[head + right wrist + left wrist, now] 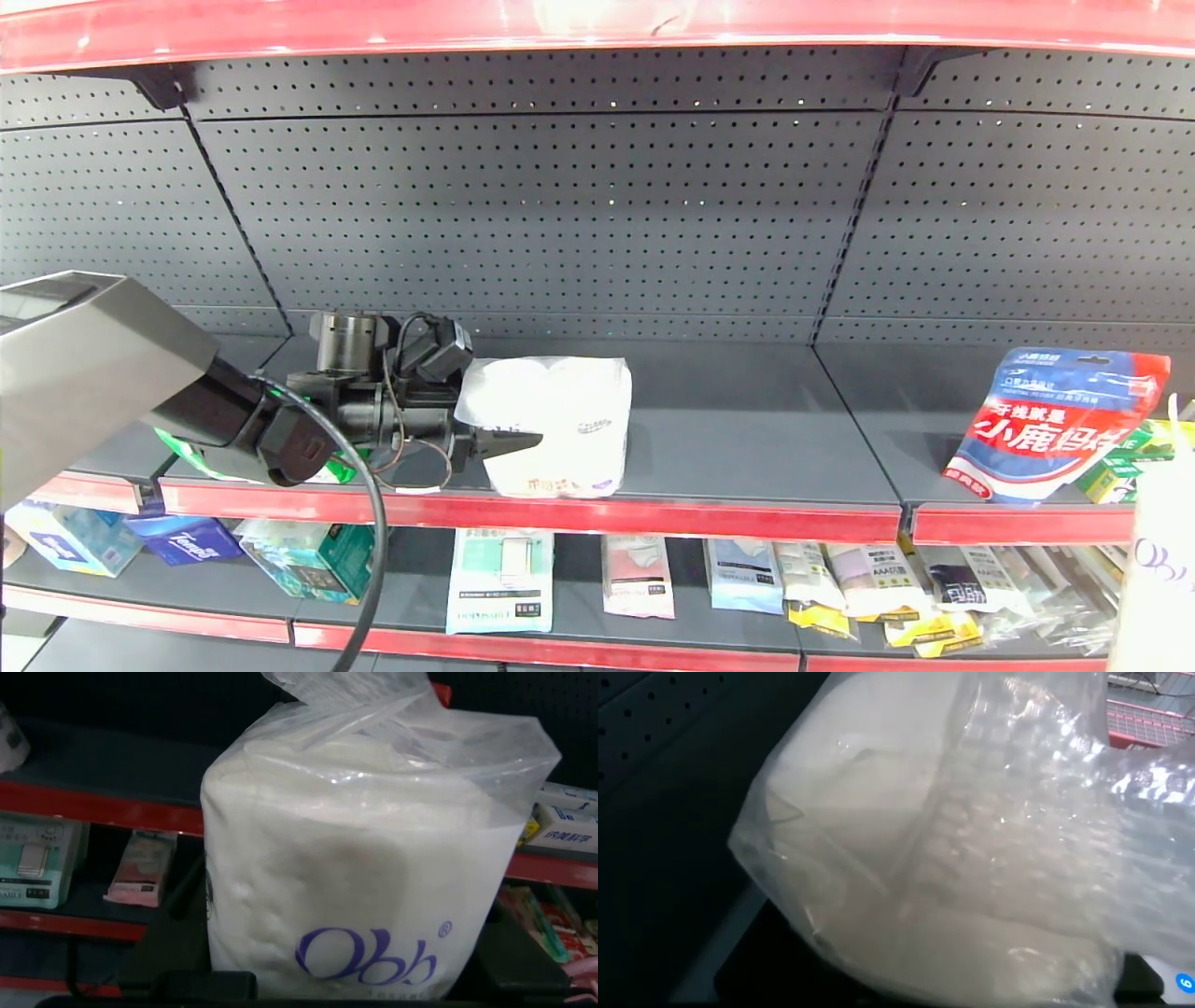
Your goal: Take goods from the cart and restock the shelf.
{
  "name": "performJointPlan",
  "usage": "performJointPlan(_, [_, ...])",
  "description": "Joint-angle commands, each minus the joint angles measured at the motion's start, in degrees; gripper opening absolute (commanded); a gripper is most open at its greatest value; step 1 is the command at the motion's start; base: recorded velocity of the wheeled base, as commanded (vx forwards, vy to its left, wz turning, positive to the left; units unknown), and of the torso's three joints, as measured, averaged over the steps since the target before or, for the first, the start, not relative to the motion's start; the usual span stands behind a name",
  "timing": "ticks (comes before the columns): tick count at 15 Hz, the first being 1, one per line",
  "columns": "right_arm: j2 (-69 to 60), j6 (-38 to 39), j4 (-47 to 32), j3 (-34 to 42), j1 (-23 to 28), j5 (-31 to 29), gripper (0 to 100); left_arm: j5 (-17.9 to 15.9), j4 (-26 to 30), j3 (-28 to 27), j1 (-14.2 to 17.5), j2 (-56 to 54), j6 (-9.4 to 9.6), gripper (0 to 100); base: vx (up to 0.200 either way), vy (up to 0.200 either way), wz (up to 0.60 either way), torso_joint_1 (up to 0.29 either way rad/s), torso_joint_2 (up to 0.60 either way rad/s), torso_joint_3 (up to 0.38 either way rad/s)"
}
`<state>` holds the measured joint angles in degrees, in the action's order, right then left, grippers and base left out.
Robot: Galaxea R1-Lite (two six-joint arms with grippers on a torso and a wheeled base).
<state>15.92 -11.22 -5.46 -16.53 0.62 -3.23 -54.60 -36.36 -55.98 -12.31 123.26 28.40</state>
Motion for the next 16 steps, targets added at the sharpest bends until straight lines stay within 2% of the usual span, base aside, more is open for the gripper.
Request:
performJointPlan(1, [0.0,0.0,0.0,0.0,0.0,0.0,0,0.1,0.1,-0.2,0.1,0.1,0.07,0,0.000,0.000,0.00,0.000,0.00,0.000])
performJointPlan(12, [-0.2,0.0,0.0,-0.3,0.0,0.0,0,1.1,0.2,-0.2,-0.1,0.1,0.07,0,0.000,0.000,0.00,0.000,0.00,0.000])
performJointPlan(15, [-0.2,0.0,0.0,-0.3,0.1,-0.1,0,1.3,0.1,-0.3,-0.1,0.3,1.04,0,0.000,0.000,0.00,0.000,0.00,0.000])
performJointPlan(16, [-0.2,0.0,0.0,-0.3,0.0,-0.1,0,1.3,0.1,-0.2,-0.1,0.3,1.13,100,0.000,0.000,0.00,0.000,0.00,0.000])
